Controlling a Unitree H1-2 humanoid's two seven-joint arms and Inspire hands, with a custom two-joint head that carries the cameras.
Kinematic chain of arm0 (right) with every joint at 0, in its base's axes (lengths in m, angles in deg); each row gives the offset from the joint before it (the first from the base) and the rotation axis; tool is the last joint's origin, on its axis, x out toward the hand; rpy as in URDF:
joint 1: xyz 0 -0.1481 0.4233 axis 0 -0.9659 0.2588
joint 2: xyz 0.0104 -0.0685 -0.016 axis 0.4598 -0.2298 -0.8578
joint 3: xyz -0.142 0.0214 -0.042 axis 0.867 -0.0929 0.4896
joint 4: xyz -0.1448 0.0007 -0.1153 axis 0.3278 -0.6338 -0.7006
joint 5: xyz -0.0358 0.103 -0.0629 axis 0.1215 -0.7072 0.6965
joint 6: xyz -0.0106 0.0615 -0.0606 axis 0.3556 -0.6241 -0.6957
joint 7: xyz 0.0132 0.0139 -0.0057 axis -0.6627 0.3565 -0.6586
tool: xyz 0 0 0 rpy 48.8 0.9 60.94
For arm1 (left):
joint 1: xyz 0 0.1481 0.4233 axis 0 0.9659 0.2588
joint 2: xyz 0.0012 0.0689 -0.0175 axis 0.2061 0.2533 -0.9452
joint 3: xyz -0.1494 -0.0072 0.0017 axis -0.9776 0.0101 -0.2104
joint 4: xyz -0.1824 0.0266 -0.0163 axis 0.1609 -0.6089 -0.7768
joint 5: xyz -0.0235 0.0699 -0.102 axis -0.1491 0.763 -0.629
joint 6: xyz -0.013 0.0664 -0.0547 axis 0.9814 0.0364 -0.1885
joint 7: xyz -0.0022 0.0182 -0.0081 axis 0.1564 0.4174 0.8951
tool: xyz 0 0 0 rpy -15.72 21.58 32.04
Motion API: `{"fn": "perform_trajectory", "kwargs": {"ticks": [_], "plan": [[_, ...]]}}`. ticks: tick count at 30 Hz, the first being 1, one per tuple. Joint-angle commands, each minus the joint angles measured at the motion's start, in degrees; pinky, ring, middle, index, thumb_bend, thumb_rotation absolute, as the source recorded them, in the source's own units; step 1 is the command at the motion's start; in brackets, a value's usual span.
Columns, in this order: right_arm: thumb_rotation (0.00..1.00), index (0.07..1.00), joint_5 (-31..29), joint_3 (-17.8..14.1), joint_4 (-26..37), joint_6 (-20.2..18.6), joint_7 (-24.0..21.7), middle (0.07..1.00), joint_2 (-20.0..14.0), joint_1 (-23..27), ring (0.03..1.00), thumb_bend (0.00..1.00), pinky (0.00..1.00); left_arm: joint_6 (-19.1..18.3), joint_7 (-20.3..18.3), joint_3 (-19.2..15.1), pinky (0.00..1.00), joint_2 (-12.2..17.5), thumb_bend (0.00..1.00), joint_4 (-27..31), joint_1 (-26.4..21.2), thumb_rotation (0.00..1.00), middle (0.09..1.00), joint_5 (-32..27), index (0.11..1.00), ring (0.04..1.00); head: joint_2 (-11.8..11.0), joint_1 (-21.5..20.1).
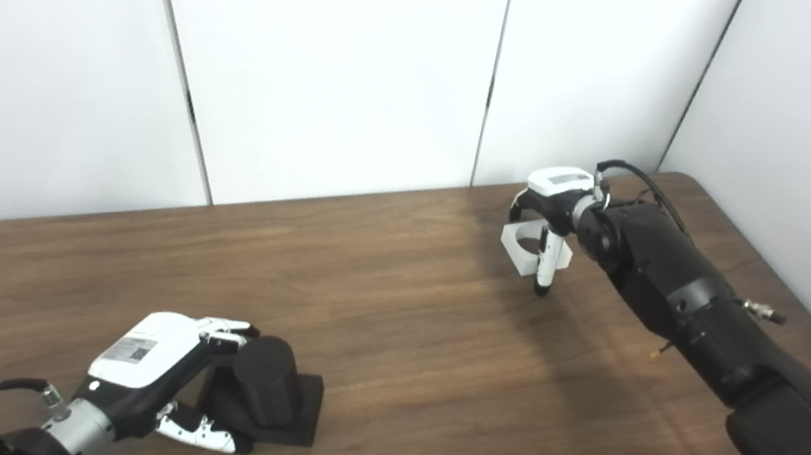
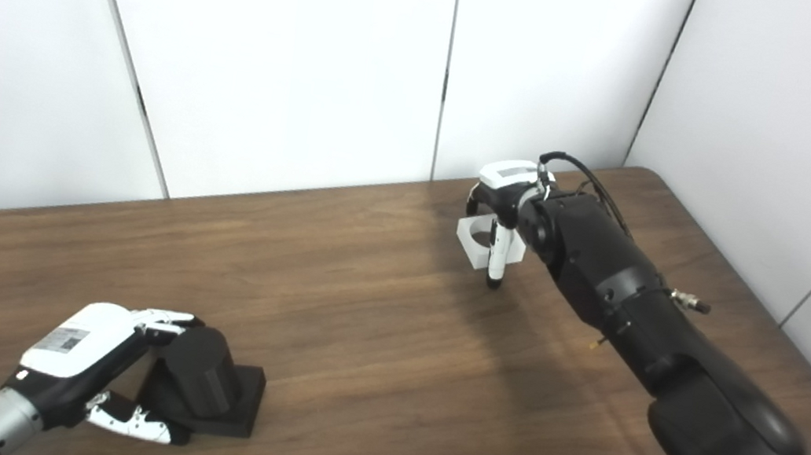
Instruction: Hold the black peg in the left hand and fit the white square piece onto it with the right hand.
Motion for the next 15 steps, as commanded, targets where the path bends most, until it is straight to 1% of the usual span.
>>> {"fn": "perform_trajectory", "kwargs": {"ticks": [1,5,9,15], "plan": [[0.14,0.788,1.2,0.6,-0.9,0.3,1.8,0.878,-0.5,1.7,0.862,0.74,0.72,0.5,-3.7,1.3,0.8,2.4,0.52,-0.4,2.0,0.06,0.848,1.9,0.49,0.851,0.2,0.0],[0.12,0.789,1.5,0.9,-1.3,0.0,2.0,0.876,-0.8,1.8,0.857,0.75,0.71,0.6,-3.7,1.2,0.8,2.4,0.52,-0.6,2.0,0.06,0.849,1.5,0.49,0.849,0.4,0.0],[0.1,0.786,0.8,0.4,-1.0,0.4,2.3,0.876,-1.4,1.3,0.855,0.77,0.69,1.2,-3.2,1.2,0.79,2.3,0.52,-0.8,2.0,0.06,0.848,1.4,0.49,0.844,0.5,0.0],[0.12,0.781,1.1,0.3,-0.4,-0.2,1.4,0.878,-2.5,0.9,0.852,0.78,0.68,0.9,-3.5,1.2,0.8,2.2,0.52,-0.5,2.0,0.06,0.85,1.4,0.49,0.849,0.9,0.0]]}}
